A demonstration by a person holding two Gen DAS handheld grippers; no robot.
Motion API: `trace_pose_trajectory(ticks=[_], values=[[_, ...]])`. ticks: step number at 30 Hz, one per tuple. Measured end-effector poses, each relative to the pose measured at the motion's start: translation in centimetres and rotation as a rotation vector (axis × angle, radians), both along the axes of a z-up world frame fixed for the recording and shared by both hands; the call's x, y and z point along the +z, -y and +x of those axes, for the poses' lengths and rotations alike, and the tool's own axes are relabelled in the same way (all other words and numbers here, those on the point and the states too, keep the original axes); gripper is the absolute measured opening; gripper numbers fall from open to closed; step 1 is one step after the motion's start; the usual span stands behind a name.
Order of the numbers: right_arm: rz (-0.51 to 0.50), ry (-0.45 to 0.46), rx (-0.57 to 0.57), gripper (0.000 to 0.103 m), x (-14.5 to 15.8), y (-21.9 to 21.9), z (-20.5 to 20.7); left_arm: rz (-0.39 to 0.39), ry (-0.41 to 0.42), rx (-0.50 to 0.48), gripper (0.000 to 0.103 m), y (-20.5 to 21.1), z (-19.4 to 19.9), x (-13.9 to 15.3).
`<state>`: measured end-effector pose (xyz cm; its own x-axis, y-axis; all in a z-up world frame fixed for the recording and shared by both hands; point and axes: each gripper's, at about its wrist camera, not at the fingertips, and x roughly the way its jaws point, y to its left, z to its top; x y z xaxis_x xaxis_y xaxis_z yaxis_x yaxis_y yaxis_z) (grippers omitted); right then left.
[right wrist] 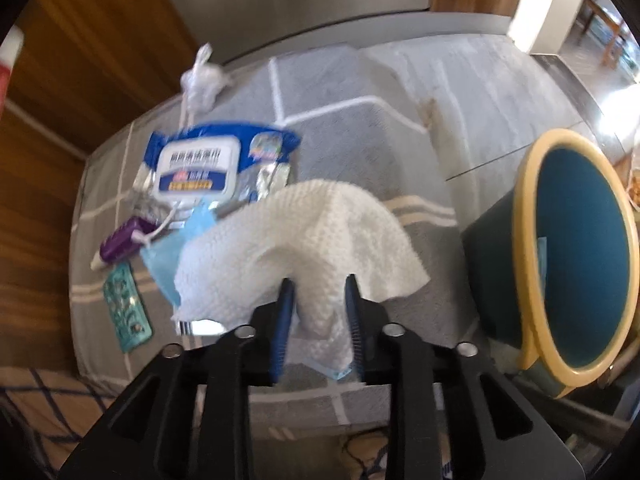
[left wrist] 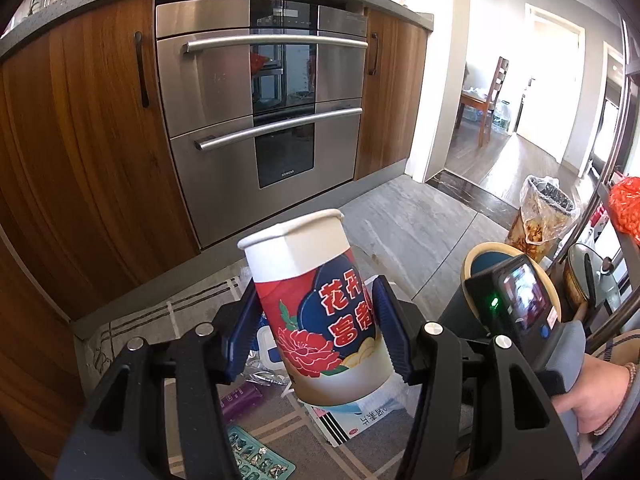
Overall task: Collect trash
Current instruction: 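Lift and carry the paper cup and white wipe with both tools over the teal bin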
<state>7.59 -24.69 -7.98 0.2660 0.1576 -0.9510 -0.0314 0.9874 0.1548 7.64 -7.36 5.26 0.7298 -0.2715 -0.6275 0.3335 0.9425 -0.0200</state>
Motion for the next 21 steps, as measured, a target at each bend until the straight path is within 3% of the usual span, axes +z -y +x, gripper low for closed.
trace_pose_trajectory(ticks=[4,5,6,7,12,21], values=[[0.057,0.029,-0.025,0.031,0.4,0.5,0.4,0.000,0.001,-0.002,0.056,0.1,-0.1,0.0],[0.062,0.034,-0.016,0.026,0.5,0.5,0.4,0.001,0.000,-0.003,0.056,0.1,-0.1,-0.1],[0.061,0.034,-0.005,0.006,0.6,0.2,0.5,0.001,-0.002,-0.002,0.056,0.1,-0.1,-0.1],[0.044,0.048,0.004,0.003,0.8,-0.1,0.6,0.001,-0.005,-0.002,0.056,0.1,-0.1,-0.1],[0.108,0.125,0.012,0.003,3.4,-0.2,0.1,-0.001,-0.002,0.001,0.056,0.1,0.0,0.0],[0.323,0.298,0.043,0.003,10.4,0.9,-1.9,-0.004,-0.012,0.006,0.056,0.2,0.4,-0.2]])
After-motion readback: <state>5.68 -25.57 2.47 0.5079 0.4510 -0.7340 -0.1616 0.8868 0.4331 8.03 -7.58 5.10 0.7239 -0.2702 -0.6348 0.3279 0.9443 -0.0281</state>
